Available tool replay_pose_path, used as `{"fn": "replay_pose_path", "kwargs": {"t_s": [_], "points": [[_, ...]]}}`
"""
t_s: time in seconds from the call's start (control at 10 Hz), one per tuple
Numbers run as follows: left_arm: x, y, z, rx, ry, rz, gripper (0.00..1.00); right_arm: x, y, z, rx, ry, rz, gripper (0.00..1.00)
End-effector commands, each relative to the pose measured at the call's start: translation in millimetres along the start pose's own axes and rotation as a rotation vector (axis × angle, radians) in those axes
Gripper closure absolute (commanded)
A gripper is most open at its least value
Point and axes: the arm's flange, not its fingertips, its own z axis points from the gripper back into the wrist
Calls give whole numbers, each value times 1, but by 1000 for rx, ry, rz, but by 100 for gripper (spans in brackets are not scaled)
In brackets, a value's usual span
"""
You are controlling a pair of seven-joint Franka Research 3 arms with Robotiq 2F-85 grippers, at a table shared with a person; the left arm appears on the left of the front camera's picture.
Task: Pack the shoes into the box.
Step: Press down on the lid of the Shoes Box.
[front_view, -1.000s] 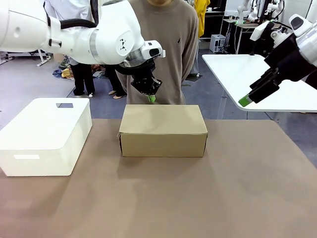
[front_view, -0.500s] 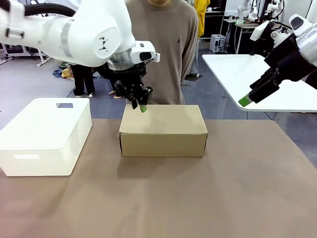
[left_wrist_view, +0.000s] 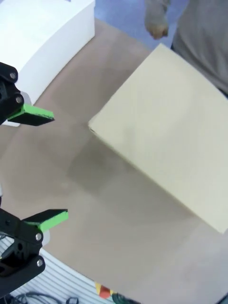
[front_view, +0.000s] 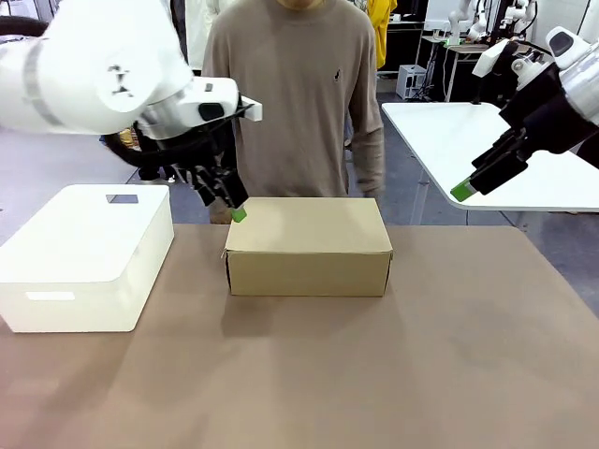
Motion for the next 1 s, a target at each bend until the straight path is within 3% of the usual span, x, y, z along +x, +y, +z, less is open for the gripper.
{"fn": "replay_pose_path", "kwargs": {"t_s": [0.0, 0.4, 0.9], "points": [[-35, -4, 7, -28, -80, -44, 0, 4, 0, 0, -17, 8, -15, 0], [-61, -12, 17, -6, -118, -34, 0, 4, 0, 0, -17, 8, -15, 0], [-48, -13, 21, 6, -89, -46, 0, 4, 0, 0, -17, 8, -15, 0]]}}
